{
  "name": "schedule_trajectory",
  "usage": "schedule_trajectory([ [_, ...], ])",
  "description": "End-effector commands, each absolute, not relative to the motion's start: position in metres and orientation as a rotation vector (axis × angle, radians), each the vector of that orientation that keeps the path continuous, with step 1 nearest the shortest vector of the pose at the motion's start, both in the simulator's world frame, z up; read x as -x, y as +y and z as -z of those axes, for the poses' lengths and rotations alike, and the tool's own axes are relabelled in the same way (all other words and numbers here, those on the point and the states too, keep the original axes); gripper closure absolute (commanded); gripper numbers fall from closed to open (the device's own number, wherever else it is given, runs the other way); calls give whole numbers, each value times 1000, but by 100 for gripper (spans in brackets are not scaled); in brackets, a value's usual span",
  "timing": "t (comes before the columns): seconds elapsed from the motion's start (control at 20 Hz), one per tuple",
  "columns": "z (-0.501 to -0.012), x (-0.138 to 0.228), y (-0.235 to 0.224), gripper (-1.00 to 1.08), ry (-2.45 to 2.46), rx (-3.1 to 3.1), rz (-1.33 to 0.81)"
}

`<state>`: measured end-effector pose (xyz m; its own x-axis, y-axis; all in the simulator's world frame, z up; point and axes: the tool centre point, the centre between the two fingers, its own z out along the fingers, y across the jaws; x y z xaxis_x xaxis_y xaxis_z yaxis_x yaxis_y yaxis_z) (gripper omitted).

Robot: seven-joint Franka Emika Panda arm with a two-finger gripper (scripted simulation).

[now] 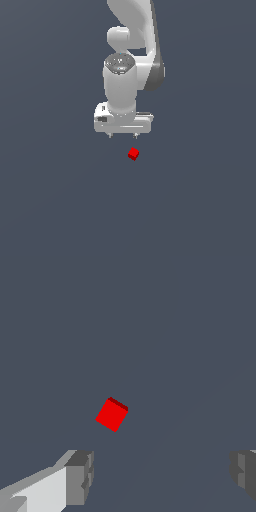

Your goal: Pick up the red cube and move it to a goal position.

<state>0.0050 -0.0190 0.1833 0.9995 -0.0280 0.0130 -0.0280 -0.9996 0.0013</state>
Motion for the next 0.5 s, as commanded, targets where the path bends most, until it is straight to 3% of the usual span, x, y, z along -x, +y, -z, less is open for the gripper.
schedule_trajectory([
  [0.0,-183,-5,-19,-92,-44,-3140,-20],
  [0.45,-168,-3,-15,-92,-122,-3138,-19],
])
